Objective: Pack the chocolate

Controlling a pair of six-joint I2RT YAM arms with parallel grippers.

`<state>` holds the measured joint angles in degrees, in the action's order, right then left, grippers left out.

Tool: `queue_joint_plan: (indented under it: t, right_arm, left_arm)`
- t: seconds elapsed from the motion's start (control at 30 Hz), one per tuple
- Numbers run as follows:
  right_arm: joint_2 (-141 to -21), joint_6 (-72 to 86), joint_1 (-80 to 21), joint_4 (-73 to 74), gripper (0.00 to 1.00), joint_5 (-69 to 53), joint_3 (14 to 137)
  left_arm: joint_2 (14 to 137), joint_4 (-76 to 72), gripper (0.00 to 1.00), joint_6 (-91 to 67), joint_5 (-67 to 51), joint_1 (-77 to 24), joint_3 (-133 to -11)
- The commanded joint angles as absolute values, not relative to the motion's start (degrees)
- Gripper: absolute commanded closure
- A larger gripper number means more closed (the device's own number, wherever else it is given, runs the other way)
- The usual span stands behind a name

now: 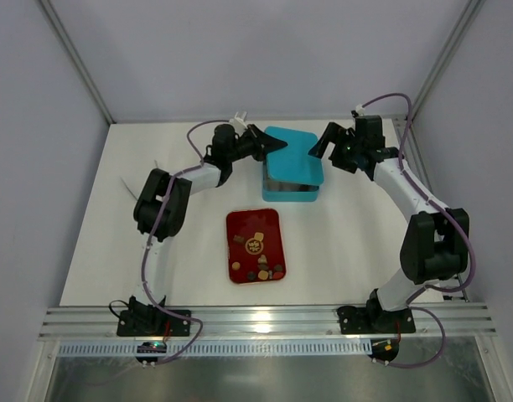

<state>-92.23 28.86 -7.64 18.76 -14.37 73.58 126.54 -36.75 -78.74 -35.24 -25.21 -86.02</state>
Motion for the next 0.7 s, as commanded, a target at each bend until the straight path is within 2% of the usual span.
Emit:
queue_joint_plan:
  t: [0.0,0.67]
  right_arm:
    - [-93.4,27.9,-7.6,14.7,0.01,-15.3,73.6]
    - [-100.0,28.9,-7.5,10.6,0.02,-16.3,72.3]
  left_arm:
    - [128.7,-45.1,0.97,-83.2,-38.7,-23.2,-90.6]
    - [136.5,-46.5,0.94,-86.2,-42.7,-23.1,-94.0]
